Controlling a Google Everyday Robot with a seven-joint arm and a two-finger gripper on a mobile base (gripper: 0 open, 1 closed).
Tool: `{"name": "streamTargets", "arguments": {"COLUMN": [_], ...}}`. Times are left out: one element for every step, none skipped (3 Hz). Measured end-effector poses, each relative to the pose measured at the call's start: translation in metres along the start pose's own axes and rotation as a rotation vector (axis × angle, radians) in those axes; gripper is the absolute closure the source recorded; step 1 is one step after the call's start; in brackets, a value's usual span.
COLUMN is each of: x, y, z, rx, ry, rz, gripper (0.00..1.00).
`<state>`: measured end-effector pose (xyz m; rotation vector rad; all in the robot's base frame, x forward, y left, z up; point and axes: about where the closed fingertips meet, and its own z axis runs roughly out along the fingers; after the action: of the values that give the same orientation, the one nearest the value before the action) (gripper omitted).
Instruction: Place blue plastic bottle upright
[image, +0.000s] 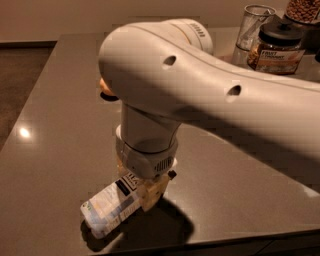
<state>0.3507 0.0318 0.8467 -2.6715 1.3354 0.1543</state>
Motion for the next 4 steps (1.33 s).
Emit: {"name": "streamTargets", "arguments": {"x": [0.013, 0.032, 0.05, 0.061], "y": [-0.004, -0.019, -0.047, -0.069], "z": [0.002, -0.022, -0.062, -0.099], "rx": [-0.009, 0.055, 0.167, 0.317], "ry": [0.041, 0.074, 0.089, 0.085], "rz": [-0.004, -0.033, -0.129, -0.237], "gripper": [0.65, 0.88, 1.0, 1.0]}}
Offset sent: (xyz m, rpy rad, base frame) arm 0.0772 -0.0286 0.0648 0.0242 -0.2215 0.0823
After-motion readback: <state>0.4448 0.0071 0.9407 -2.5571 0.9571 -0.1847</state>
